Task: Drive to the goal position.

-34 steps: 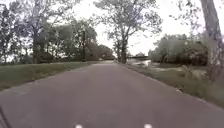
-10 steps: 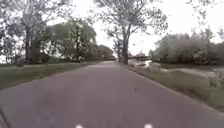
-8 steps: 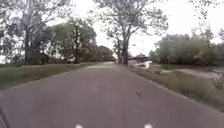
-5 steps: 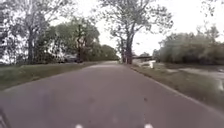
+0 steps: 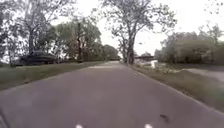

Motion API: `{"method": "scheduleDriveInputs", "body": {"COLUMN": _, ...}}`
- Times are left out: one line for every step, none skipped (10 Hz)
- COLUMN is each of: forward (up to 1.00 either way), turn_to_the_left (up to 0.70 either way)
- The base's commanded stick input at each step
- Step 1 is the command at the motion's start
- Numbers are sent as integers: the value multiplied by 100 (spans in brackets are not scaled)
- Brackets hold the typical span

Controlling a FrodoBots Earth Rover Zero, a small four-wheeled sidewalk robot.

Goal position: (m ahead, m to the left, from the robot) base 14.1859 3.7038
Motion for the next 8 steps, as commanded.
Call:
{"method": "scheduleDriveInputs", "body": {"forward": 100, "turn_to_the_left": 0}}
{"method": "scheduleDriveInputs", "body": {"forward": 100, "turn_to_the_left": 0}}
{"method": "scheduleDriveInputs", "body": {"forward": 100, "turn_to_the_left": 0}}
{"method": "scheduleDriveInputs", "body": {"forward": 100, "turn_to_the_left": 0}}
{"method": "scheduleDriveInputs", "body": {"forward": 100, "turn_to_the_left": 0}}
{"method": "scheduleDriveInputs", "body": {"forward": 100, "turn_to_the_left": 0}}
{"method": "scheduleDriveInputs", "body": {"forward": 100, "turn_to_the_left": 0}}
{"method": "scheduleDriveInputs", "body": {"forward": 100, "turn_to_the_left": 0}}
